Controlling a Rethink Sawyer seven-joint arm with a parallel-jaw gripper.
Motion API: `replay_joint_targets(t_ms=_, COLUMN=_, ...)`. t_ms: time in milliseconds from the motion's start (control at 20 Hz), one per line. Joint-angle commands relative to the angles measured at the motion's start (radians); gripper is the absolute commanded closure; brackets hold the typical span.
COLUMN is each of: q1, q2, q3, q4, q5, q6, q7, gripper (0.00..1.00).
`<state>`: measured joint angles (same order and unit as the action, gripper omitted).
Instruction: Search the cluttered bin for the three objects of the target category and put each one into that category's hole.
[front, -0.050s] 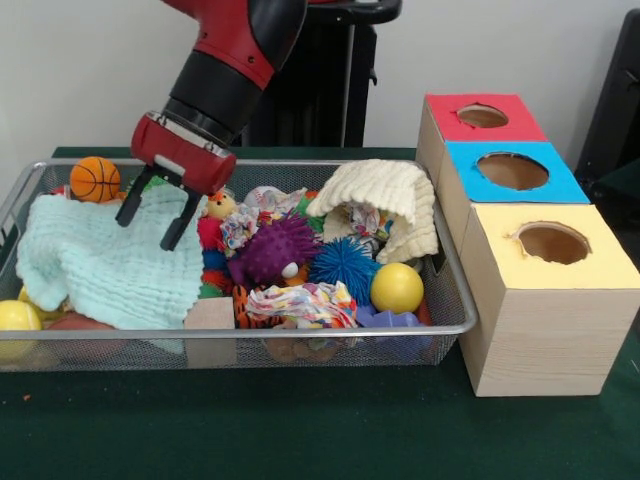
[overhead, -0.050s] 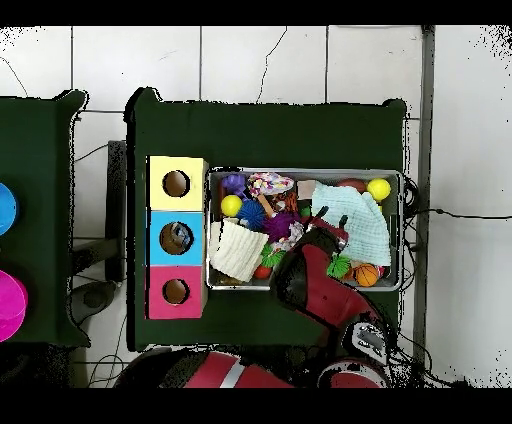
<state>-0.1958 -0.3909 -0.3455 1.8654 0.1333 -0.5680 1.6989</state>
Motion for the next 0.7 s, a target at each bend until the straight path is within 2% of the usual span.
replay_joint_targets(t_ms=50, q1=-0.069, q2=0.096, q3=0.075, q4=-0.099, q5=-0.019, q6=-0.011, q7=0.174, gripper=0.00)
replay_joint_targets(t_ms=200, q1=-0.159, q2=0.124, q3=0.175, q4=-0.122, q5=-0.118, q6=0.069, q7=0.179, gripper=0.00)
replay_joint_targets(t_ms=300, q1=-0.182, q2=0.133, q3=0.195, q4=-0.113, q5=-0.135, q6=0.088, q7=0.181, gripper=0.00)
replay_joint_targets(t_ms=550, q1=-0.155, q2=0.161, q3=0.138, q4=-0.085, q5=-0.100, q6=-0.076, q7=0.212, gripper=0.00)
replay_joint_targets(t_ms=700, q1=-0.175, q2=0.187, q3=0.146, q4=-0.097, q5=-0.111, q6=-0.106, q7=0.219, gripper=0.00)
